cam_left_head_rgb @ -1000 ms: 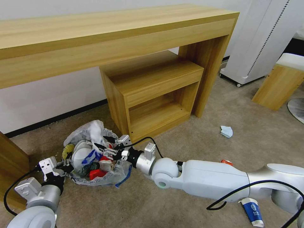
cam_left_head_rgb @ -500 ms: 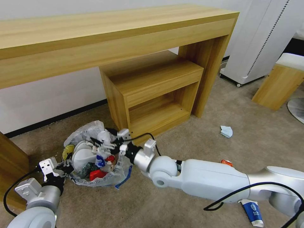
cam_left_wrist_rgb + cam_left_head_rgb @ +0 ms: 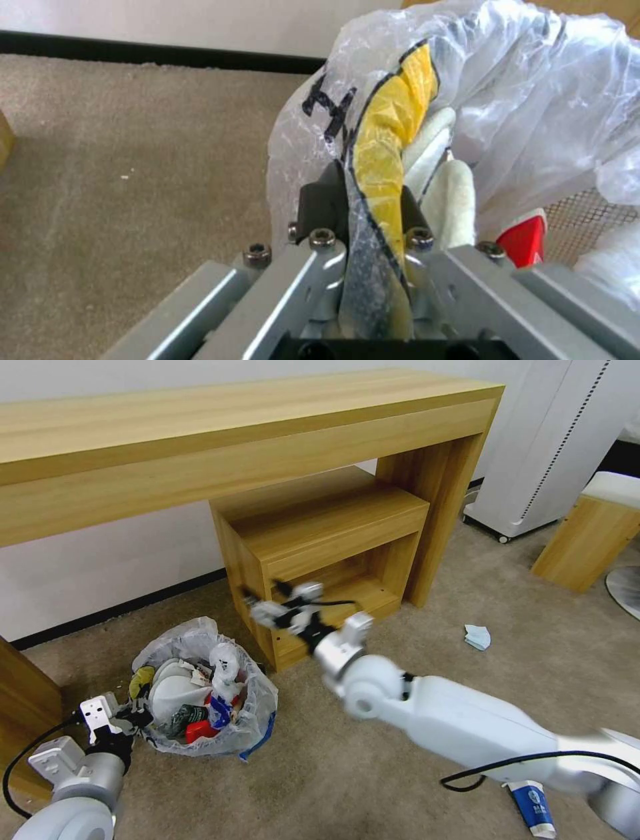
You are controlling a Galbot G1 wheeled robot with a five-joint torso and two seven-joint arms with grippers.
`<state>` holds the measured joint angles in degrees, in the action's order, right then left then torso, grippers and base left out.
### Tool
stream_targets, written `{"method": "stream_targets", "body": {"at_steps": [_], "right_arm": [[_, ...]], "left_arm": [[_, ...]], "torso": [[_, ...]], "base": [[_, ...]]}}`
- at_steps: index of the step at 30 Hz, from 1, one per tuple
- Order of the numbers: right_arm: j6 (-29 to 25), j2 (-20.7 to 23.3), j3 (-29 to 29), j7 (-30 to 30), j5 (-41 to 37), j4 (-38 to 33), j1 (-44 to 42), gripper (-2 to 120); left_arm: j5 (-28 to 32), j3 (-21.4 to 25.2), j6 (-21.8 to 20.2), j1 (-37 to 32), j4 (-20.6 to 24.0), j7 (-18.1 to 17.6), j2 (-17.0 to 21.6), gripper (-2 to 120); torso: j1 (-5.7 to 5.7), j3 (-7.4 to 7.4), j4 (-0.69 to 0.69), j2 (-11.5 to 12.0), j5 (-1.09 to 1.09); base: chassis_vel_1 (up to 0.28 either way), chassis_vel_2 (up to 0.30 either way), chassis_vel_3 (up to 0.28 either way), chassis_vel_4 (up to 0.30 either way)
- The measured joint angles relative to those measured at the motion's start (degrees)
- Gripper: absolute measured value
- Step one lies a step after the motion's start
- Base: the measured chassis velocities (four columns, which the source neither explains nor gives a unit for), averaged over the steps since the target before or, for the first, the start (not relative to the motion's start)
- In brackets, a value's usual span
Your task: Pick up the trash bin and place the garbage on the floor into it.
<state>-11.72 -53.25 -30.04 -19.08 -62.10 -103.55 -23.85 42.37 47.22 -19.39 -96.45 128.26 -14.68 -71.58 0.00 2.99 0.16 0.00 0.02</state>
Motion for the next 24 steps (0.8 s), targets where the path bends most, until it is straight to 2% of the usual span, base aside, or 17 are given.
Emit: {"method": "stream_targets", "body": {"at_steps": [1,3,4,5,6,8,10,12,14,16,24], "right_arm": [[0.6,1.79,4.81,-0.89,0.75,-0.07,-3.22,92],[0.78,2.33,6.26,-1.1,0.96,-0.22,-4.23,95],[1.76,3.95,11.2,-1.97,1.69,-0.77,-7.45,99],[2.08,4.98,14.12,-2.22,2.23,-1.02,-9.47,99],[2.08,4.98,14.12,-2.22,2.23,-1.02,-9.47,99],[2.29,6.96,20.44,-2.65,4.38,-0.97,-14.62,100],[2.29,7.5,22.23,-2.79,5.06,-0.91,-16.18,100],[2.07,8.81,27.61,-3.1,6.97,-0.92,-21.51,100],[2.07,8.97,28.74,-3.26,7.52,-0.89,-22.63,100],[2.03,9.38,33.29,-3.97,9.39,-0.29,-27.06,100],[2.05,9.02,39.59,-5.1,12.3,0.49,-32.47,100]], "left_arm": [[-0.24,-0.12,0.0,0.01,-0.13,0.14,0.0,2],[-0.29,-0.16,0.0,0.01,-0.15,0.19,0.01,2],[-0.32,-0.24,0.0,0.01,-0.17,0.26,0.09,2],[-0.32,-0.29,0.0,0.05,-0.22,0.29,0.17,2],[-0.32,-0.29,0.0,0.05,-0.22,0.29,0.17,2],[-0.37,-0.47,0.0,0.08,-0.25,0.3,0.27,2],[-0.43,-0.5,0.0,0.05,-0.24,0.33,0.3,2],[-0.87,-0.52,0.01,-0.14,-0.24,0.63,0.37,2],[-0.93,-0.52,0.01,-0.22,-0.24,0.67,0.37,2],[-1.1,-0.52,0.05,-0.43,-0.14,0.81,0.37,2],[-1.32,-0.58,0.15,-0.81,0.09,1.01,0.27,2]], "torso": [[0.0,0.0,0.0,0.0,0.0],[0.0,0.0,0.0,0.0,0.0],[0.0,0.0,0.01,-0.01,0.01],[0.0,-0.01,-0.01,-0.01,0.0],[0.0,-0.01,-0.01,-0.01,0.0],[0.0,0.0,-0.01,-0.01,0.0],[0.0,0.0,0.0,0.0,0.01],[0.0,0.0,0.0,0.0,0.0],[0.0,0.0,0.01,0.0,0.0],[0.0,0.0,0.0,0.0,-0.01],[0.0,0.0,-0.02,0.0,-0.01]], "base": [[0.0,0.0,0.0,0.0],[0.0,0.0,0.0,0.0],[0.0,0.0,0.0,0.0],[0.0,0.0,0.0,0.0],[0.0,0.0,0.0,0.0],[0.0,0.0,0.0,0.0],[0.0,0.0,0.0,0.0],[0.0,0.0,0.0,0.0],[0.0,0.0,0.0,0.0],[0.0,0.0,0.0,0.0],[0.0,0.0,0.0,0.0]]}}
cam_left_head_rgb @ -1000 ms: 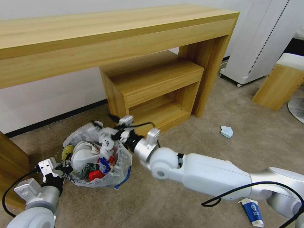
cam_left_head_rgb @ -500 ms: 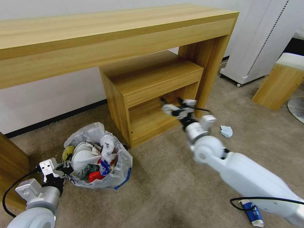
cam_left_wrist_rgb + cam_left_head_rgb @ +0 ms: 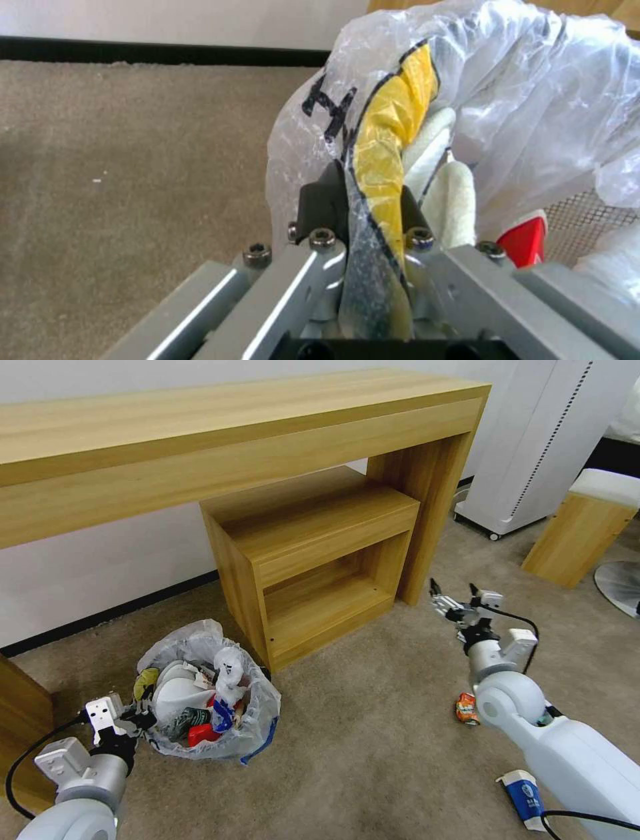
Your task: Pick up the trash bin and place the garbage on the floor into it.
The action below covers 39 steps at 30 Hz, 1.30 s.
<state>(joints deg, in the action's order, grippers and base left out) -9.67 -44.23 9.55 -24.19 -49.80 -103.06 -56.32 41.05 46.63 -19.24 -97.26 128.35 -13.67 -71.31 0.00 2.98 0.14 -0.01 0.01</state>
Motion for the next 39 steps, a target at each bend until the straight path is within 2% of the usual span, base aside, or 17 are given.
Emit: {"method": "stream_targets", "body": {"at_steps": [5,10,39], "right_arm": [[-0.21,-1.2,3.81,-0.18,1.38,0.48,-3.3,100],[-0.44,-1.26,4.89,-0.15,1.83,0.82,-4.36,100],[-0.7,-2.43,7.53,0.33,3.75,1.11,-7.02,100]], "left_arm": [[-0.35,-0.19,0.07,-0.21,0.07,0.16,-0.19,2],[-0.6,-0.31,0.09,-0.26,0.07,0.23,-0.27,2],[-2.03,-0.33,0.37,-1.71,0.88,0.92,-0.76,2]], "torso": [[0.0,0.0,0.0,0.0,0.0],[0.0,0.0,0.01,0.0,-0.01],[0.0,0.01,0.01,0.0,-0.01]], "base": [[0.0,0.0,0.0,0.0],[0.0,0.0,0.0,0.0],[0.0,0.0,0.0,0.0]]}}
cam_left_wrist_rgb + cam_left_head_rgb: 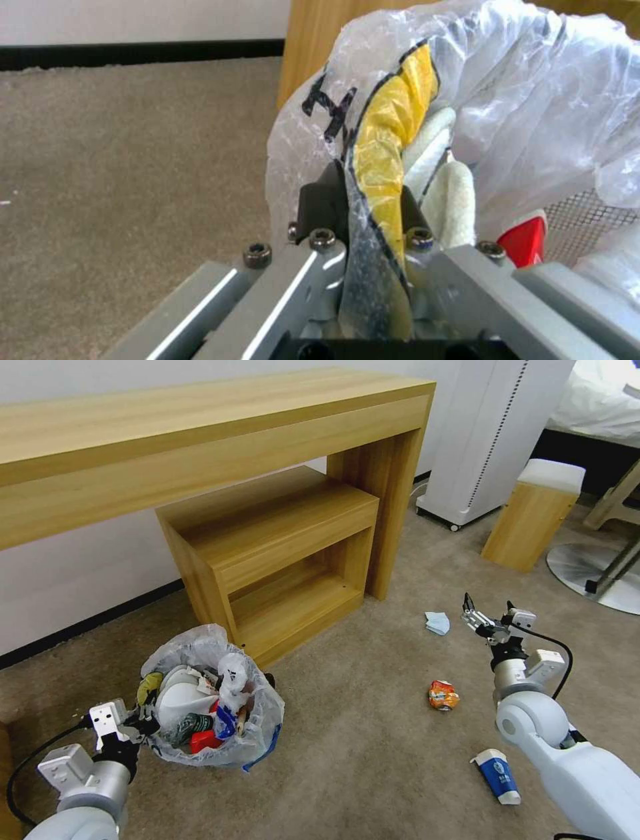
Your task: Pick up the trash bin and place the garbage on the floor into it.
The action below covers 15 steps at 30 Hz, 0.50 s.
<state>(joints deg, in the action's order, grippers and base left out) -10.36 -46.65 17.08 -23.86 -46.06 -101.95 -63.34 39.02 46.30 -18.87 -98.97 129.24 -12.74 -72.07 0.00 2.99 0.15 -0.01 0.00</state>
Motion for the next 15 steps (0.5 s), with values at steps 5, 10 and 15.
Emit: {"method": "stream_targets", "body": {"at_steps": [5,10,15], "right_arm": [[-0.13,-0.26,-0.27,0.32,0.23,0.53,0.27,100],[-0.27,-0.48,-0.7,0.54,0.46,1.13,0.69,100],[-0.7,-0.77,-1.31,0.9,1.02,2.07,1.05,100]], "left_arm": [[-0.08,0.1,0.08,-0.14,0.01,0.08,-0.12,2],[-0.08,0.2,0.08,-0.09,-0.03,0.08,-0.06,2],[-0.06,0.23,0.08,0.09,-0.44,0.08,-0.05,2]], "torso": [[0.0,0.0,0.0,0.0,0.0],[0.0,0.0,0.0,0.0,0.0],[0.0,0.0,0.0,0.0,0.0]], "base": [[0.0,0.0,0.0,0.0],[0.0,0.0,0.0,0.0],[0.0,0.0,0.0,0.0]]}}
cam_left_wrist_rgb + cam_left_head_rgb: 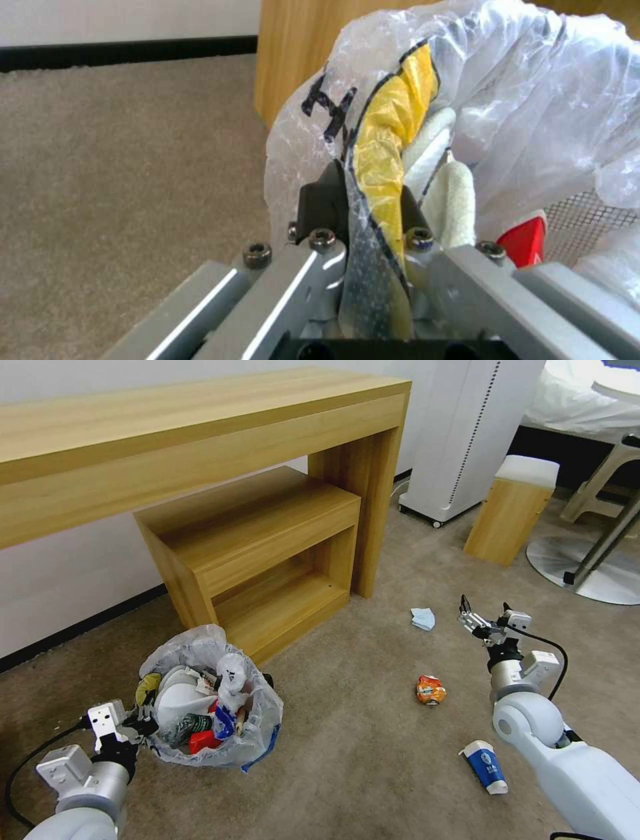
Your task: Pick up the trash bin and place the garbage on the floor into it.
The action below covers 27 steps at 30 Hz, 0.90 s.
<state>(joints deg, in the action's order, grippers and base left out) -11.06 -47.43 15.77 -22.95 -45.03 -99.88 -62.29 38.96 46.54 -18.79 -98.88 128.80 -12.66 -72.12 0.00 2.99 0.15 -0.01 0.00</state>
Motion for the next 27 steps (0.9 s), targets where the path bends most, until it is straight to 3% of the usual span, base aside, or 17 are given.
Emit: {"method": "stream_targets", "body": {"at_steps": [27], "right_arm": [[-0.58,-0.87,-0.46,0.45,1.73,1.08,-0.37,100]], "left_arm": [[0.08,0.06,0.04,0.13,-0.38,-0.08,-0.2,2]], "torso": [[0.0,0.0,0.0,0.0,0.0]], "base": [[0.0,0.0,0.0,0.0]]}}
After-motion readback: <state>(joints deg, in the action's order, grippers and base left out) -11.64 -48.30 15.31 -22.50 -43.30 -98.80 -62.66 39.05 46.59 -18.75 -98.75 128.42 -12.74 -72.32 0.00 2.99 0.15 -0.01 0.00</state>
